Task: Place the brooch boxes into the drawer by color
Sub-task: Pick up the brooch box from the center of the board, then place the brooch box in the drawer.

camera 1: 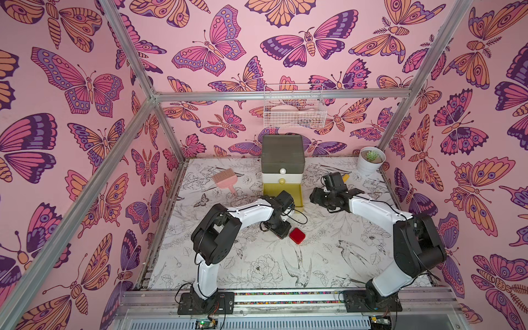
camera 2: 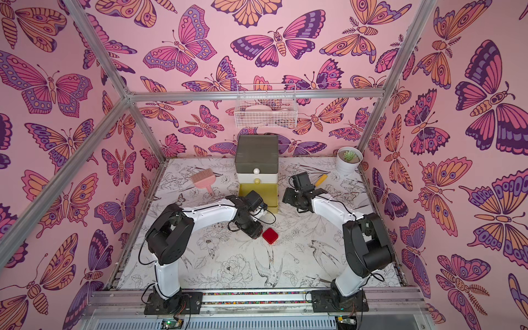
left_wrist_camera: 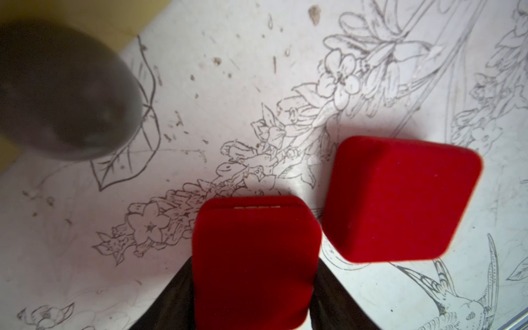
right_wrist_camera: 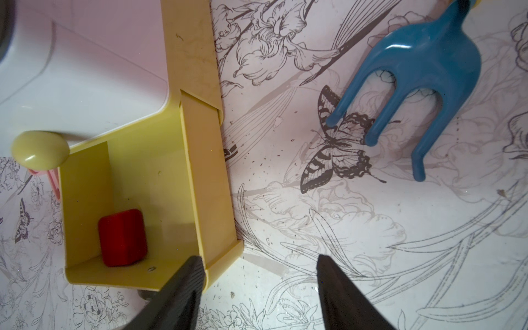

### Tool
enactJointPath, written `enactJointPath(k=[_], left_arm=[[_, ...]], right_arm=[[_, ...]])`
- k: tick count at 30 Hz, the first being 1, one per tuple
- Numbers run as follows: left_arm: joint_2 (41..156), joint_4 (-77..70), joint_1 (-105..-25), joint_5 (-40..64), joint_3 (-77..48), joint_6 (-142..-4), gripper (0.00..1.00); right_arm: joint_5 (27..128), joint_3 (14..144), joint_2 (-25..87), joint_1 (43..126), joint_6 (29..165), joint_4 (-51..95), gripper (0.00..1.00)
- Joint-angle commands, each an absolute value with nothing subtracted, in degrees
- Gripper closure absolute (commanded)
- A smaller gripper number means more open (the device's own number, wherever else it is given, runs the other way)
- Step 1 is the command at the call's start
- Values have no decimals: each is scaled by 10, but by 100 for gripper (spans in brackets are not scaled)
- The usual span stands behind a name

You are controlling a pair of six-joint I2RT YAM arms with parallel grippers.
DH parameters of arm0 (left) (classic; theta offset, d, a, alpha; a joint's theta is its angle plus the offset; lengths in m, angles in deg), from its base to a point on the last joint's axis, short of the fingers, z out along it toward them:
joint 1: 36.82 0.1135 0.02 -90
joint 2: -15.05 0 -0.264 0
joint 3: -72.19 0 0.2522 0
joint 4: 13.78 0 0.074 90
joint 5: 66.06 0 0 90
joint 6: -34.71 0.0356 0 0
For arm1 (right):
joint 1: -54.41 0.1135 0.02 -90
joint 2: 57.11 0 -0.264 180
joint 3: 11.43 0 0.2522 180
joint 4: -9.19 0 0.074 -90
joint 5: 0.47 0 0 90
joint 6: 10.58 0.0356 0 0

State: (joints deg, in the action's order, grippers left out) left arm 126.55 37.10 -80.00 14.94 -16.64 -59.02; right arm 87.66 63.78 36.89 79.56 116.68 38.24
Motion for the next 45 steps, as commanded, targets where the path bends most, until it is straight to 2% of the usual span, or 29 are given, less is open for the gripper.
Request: enactJointPath(k=[1, 7, 11, 16, 24, 45], left_arm=[[1246, 392, -804, 147, -157, -593, 46], [1189, 462, -804, 147, -213, -591, 45], [1169, 467, -803, 188, -268, -613, 43], [1226, 465, -798, 239, -351, -635, 41], [1329, 457, -781, 262, -432, -662, 41], [1327, 365, -739, 290, -371, -799, 38]], right_arm=[[872, 634, 358, 791, 1167, 380, 32], [870, 635, 364, 791, 1174, 372, 32], [871, 636, 364, 791, 1177, 369, 32], [873, 636, 363, 791, 1178, 366, 31], [874, 624, 351, 791, 1178, 366, 31], [865, 596, 344, 791, 1185, 352, 31]])
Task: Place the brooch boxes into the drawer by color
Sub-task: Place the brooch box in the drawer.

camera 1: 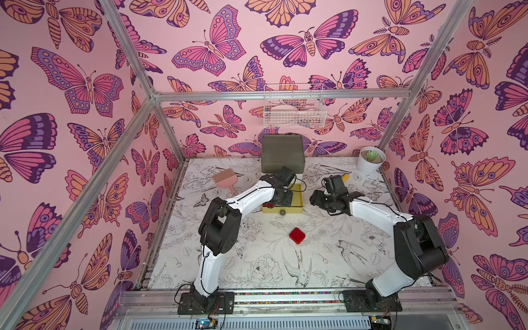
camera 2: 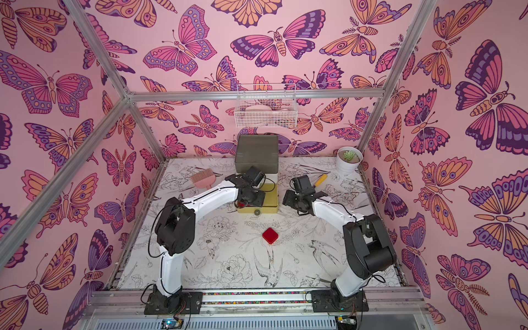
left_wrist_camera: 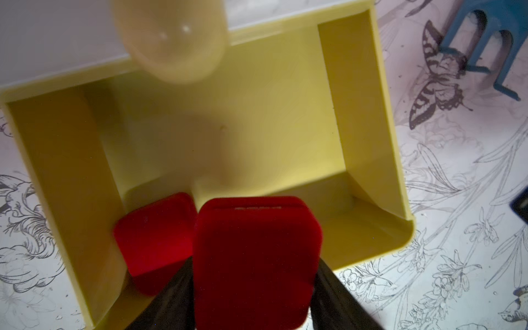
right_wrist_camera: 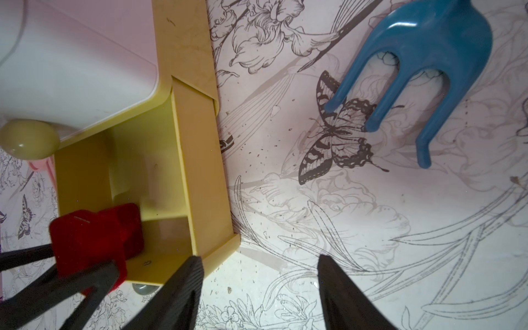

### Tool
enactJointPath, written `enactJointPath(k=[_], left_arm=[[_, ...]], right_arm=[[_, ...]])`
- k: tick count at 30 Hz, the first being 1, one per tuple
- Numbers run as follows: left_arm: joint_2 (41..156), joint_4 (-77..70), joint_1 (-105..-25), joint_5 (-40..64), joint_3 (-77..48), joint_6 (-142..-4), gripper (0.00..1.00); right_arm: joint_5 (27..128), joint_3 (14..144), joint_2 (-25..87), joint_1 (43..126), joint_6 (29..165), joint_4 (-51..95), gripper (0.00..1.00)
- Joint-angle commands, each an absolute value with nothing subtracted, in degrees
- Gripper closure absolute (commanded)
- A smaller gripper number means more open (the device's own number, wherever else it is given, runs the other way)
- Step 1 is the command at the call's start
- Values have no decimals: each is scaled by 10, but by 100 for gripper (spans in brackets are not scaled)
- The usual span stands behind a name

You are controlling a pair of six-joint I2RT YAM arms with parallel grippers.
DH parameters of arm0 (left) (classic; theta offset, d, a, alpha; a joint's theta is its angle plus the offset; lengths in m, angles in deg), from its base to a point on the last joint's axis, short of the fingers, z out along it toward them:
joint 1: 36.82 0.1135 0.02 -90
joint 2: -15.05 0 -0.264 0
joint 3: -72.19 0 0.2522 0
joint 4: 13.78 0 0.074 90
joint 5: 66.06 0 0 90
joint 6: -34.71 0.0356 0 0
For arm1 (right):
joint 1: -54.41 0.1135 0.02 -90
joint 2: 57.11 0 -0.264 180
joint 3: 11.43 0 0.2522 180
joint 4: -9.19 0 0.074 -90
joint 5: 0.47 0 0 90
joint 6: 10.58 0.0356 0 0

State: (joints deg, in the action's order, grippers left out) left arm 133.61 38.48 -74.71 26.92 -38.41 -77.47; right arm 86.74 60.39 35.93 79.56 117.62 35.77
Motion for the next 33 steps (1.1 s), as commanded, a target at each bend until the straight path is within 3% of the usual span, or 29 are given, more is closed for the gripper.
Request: enactJointPath(k=[1, 8, 12, 23, 33], left_arm=[[1328, 360, -736, 288, -369, -802, 38], [1344, 354, -731, 265, -370, -810, 38], [1347, 351, -731, 260, -365, -813, 30], [1344, 350, -729, 262, -366, -809, 25], [1250, 363, -739, 199, -344, -743, 24]], right_arm=[[865, 596, 345, 791, 1185, 352, 31], [863, 593, 346, 791, 1186, 355, 31], [864, 593, 347, 791, 1185, 356, 31], [858, 597, 356, 791, 1188, 353, 31], [869, 598, 351, 791, 1185, 347, 31]])
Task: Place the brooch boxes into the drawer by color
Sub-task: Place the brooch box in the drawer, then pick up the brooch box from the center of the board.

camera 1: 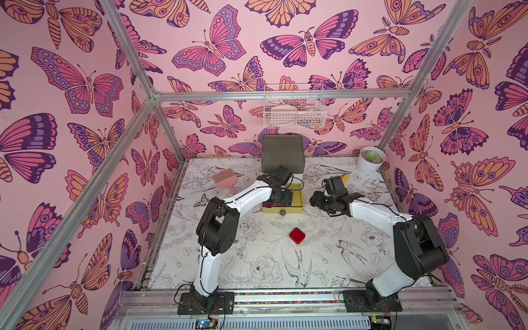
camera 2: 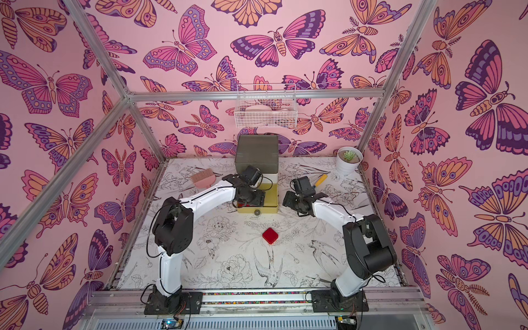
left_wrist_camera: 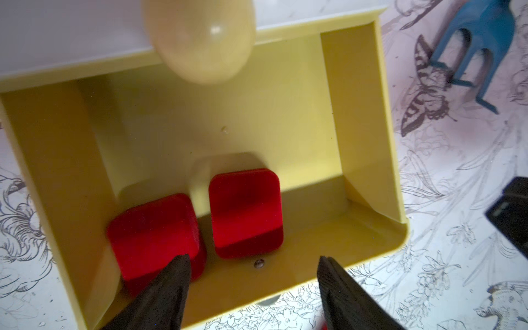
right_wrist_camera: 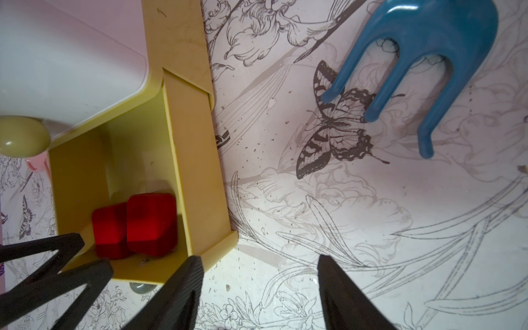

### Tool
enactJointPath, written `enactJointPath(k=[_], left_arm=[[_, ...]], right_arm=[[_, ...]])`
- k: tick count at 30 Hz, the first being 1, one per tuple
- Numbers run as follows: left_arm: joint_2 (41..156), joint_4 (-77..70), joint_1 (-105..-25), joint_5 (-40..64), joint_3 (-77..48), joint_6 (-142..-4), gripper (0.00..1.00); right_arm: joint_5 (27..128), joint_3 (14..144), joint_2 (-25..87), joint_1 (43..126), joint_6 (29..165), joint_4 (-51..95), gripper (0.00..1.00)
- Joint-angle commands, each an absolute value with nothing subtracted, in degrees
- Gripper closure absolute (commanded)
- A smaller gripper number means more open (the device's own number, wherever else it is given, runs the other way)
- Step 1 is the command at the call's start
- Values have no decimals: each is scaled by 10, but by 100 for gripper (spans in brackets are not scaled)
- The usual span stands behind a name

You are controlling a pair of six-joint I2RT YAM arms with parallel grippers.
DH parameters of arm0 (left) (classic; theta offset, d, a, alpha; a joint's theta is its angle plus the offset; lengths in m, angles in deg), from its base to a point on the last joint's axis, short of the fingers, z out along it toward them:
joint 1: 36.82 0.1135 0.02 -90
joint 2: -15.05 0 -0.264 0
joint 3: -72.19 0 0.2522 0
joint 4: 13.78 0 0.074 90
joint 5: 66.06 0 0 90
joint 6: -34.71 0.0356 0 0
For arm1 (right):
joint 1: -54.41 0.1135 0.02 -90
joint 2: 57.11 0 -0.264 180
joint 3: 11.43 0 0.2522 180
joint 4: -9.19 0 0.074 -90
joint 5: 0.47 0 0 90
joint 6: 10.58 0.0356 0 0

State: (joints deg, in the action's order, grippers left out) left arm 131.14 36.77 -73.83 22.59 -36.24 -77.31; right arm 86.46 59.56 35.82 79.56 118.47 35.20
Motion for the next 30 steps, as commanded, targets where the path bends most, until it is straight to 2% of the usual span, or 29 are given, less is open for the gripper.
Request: enactJointPath(k=[1, 4, 10, 14, 20, 30], left_arm=[[1234, 366, -743, 199, -334, -735, 24], [1180, 380, -759, 202, -297, -701, 24], [1134, 404, -803, 127, -241, -615, 25], [1157, 446, -834, 117, -247, -579, 26], [1215, 458, -855, 85, -262, -568, 25], [1299, 461, -861, 78, -301, -573, 24]], right_arm=[[869, 598, 351, 791, 1185, 346, 31], [868, 599, 351, 791, 1187, 339, 31], [863, 602, 361, 791, 1187, 337, 31], [871, 604, 353, 783, 1183, 341, 31], [853, 602, 308, 725, 1182, 343, 30], [851, 620, 252, 670, 1152, 395, 30]])
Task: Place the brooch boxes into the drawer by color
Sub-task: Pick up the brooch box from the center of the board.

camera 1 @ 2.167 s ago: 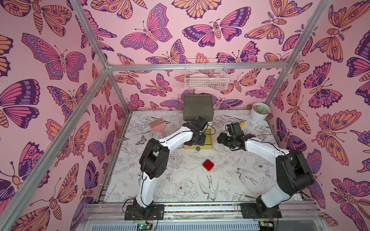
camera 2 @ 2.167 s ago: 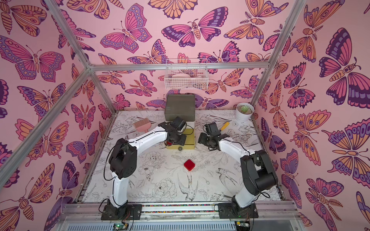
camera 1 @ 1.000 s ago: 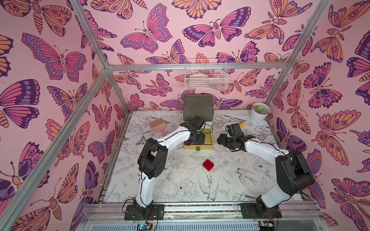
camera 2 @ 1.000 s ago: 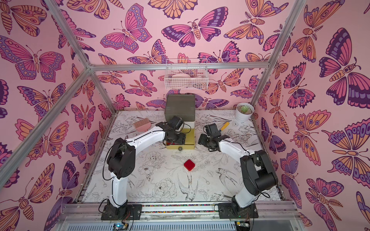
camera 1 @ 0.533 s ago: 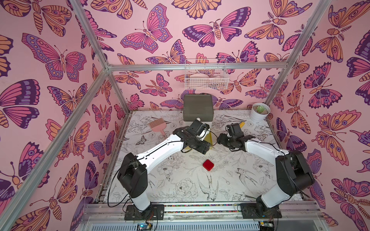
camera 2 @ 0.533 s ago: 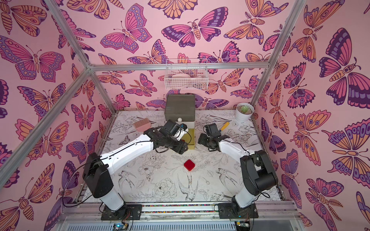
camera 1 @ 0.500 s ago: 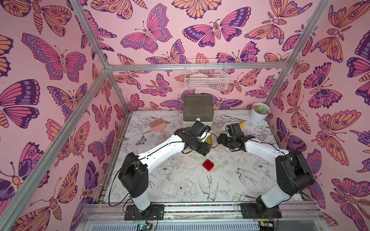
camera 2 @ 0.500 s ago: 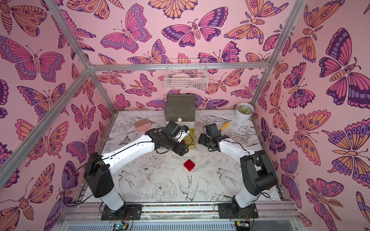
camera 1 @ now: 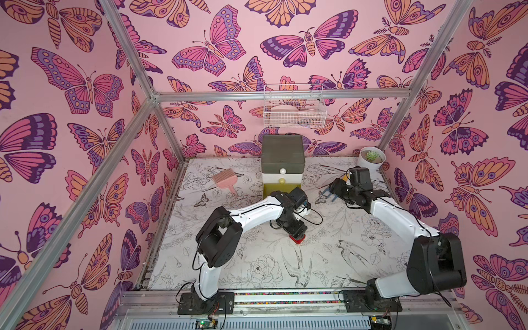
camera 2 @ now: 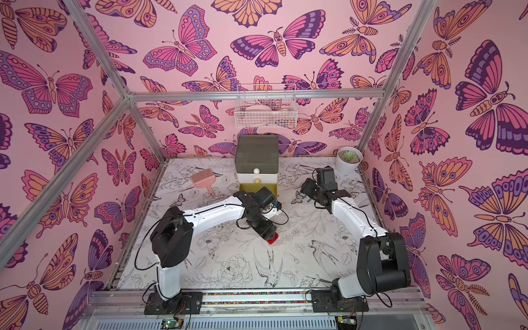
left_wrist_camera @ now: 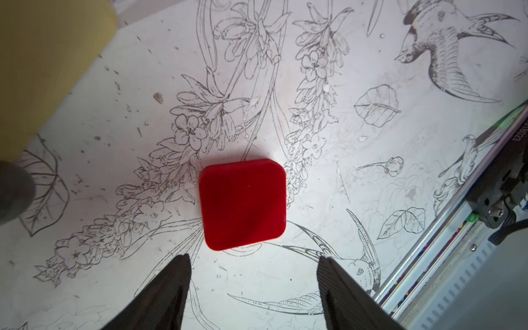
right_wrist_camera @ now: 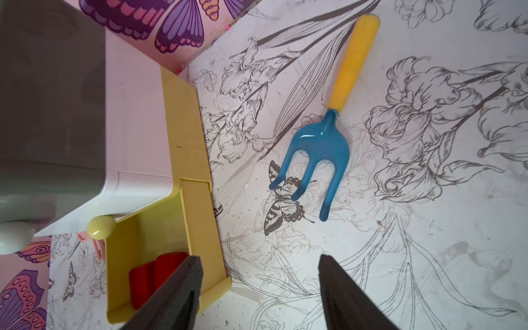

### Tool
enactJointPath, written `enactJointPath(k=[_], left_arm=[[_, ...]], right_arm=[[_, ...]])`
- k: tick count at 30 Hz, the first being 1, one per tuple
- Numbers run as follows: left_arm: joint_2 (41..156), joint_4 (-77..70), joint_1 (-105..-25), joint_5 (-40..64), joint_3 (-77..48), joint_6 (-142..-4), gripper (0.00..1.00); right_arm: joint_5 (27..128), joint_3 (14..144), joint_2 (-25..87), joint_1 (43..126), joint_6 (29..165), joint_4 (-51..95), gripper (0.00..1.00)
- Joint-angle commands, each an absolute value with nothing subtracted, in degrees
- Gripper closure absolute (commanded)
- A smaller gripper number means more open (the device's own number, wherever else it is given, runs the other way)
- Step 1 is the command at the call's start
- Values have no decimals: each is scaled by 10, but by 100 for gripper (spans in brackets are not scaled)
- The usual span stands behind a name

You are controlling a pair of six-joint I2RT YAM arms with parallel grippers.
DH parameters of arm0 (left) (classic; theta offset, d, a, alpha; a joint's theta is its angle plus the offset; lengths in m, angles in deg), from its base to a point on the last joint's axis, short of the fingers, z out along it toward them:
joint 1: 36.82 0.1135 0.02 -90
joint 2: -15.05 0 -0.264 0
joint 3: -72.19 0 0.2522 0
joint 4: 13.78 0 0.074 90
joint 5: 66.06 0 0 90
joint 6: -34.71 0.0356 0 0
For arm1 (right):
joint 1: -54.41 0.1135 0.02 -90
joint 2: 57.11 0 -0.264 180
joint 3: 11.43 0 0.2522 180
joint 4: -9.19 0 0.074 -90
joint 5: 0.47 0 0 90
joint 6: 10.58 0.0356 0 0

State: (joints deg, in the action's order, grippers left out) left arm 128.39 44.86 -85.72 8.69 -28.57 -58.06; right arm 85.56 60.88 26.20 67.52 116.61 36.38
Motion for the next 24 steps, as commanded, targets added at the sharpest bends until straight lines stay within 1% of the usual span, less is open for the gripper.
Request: enactJointPath(k=[1, 8, 19, 21, 24], left_arm=[[1304, 460, -861, 77, -303, -572, 24], [1340, 461, -862, 83, -315, -571, 22], [1369, 463, -863, 85, -322, -572, 21], [1375, 468, -863, 88, -326, -573, 23], [1382, 473, -863, 94, -331, -575, 30]], right_arm=[[851, 618, 249, 669, 1151, 395, 30], [854, 608, 247, 668, 1152, 391, 30], [846, 614, 259, 668, 1156, 387, 30], [847, 613, 258, 669, 1155, 388, 30], [846, 612, 259, 668, 1155, 387, 30]])
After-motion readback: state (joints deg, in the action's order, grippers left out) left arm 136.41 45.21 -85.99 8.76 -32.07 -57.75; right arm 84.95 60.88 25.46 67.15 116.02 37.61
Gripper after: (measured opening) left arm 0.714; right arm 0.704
